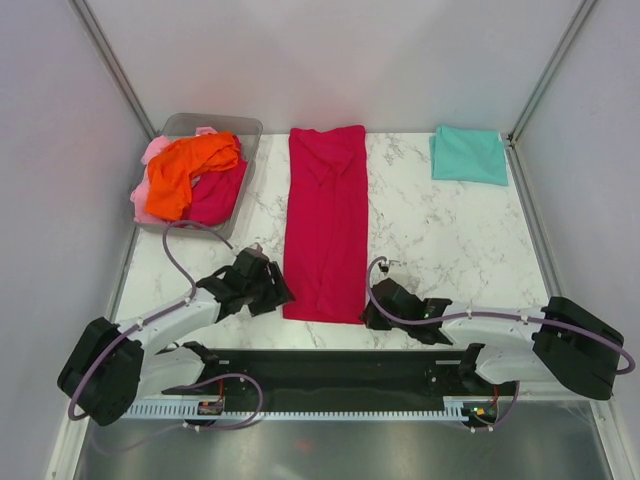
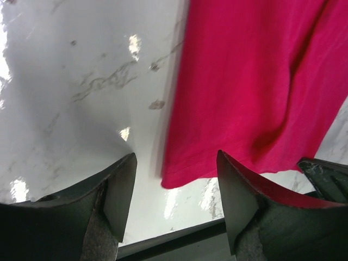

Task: Fold and stack the t-shirts
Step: Fold the tshirt

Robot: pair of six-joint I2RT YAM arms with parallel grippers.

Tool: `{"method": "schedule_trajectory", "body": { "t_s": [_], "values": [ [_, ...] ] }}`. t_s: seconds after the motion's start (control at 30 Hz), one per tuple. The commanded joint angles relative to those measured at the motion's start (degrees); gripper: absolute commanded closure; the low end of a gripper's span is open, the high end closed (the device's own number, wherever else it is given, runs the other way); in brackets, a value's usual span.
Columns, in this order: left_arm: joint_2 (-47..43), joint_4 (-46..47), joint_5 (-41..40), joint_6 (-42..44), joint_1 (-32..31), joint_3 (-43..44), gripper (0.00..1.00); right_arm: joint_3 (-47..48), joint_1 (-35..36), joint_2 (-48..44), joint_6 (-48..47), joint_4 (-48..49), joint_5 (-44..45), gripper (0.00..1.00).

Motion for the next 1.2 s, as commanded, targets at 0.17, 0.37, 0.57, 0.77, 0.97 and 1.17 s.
{"method": "schedule_trajectory", "body": {
  "t_s": [0.17, 0.37, 0.57, 0.77, 0.97, 1.17],
  "values": [
    [6.02, 6.83, 0.88, -2.98, -1.97, -2.44, 0.39, -2.2, 0.21, -1.59, 0.77, -1.25, -0.25, 1.0],
    [1.01, 3.76, -0.35, -4.04, -3.2, -4.99, 0.41, -2.81, 0.12, -2.47, 1.03, -1.6, 0.01, 1.0],
    [-2.15, 2.79, 0.79, -5.09, -4.25, -6.93, 0.5, -2.99, 0.21, -2.65, 1.12, -1.69, 0.19, 1.0],
    [-0.84, 3.84, 0.79, -5.1, -5.13, -6.75, 0.69, -2.99, 0.12, -2.21, 1.21, -1.69, 0.45, 1.0],
    [-0.13, 8.59, 2.11, -2.46, -6.27, -6.23, 0.93, -3.69, 0.12, -3.7, 1.47, -2.3, 1.06, 1.0],
    [-8.47, 2.27, 2.19, -3.25, -7.24, -4.38, 0.98, -3.08, 0.21, -11.07, 3.23, -11.43, 2.47, 1.0]
  ]
}}
